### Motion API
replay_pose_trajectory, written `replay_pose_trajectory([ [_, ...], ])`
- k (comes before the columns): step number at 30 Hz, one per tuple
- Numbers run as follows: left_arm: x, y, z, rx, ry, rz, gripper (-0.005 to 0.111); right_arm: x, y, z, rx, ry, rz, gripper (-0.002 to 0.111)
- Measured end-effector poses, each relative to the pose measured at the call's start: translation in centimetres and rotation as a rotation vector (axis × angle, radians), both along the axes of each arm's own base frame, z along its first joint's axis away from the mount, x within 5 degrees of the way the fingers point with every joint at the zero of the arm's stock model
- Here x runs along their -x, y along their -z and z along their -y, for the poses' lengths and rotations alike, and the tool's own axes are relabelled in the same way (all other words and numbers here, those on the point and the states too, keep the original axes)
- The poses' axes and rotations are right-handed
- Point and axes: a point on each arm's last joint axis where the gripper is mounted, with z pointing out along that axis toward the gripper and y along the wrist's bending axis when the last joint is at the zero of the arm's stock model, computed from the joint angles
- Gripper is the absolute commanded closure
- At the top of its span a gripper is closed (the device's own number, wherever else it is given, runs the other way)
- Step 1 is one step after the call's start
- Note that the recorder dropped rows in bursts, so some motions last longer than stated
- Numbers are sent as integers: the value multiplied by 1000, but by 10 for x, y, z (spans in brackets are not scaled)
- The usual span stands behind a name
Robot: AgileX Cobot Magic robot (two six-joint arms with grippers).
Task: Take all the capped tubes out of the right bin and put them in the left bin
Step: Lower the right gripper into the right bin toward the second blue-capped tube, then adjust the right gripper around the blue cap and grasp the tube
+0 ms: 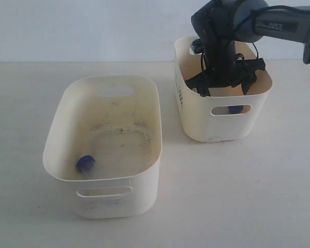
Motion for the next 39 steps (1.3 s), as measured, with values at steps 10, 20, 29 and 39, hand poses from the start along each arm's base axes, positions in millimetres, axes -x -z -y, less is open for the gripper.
replay_pose_trajectory([
  [10, 0, 0, 0, 0, 0, 0, 102, -1, 20, 0, 46, 13, -35, 33],
  [20, 0, 0, 0, 0, 0, 0, 102, -1, 25, 2, 80, 19, -45, 34],
  [29, 0, 0, 0, 0, 0, 0, 102, 0, 29, 4, 100, 23, -65, 72],
  [39, 0, 0, 0, 0, 0, 0, 102, 0, 29, 5, 115, 21, -63, 106],
])
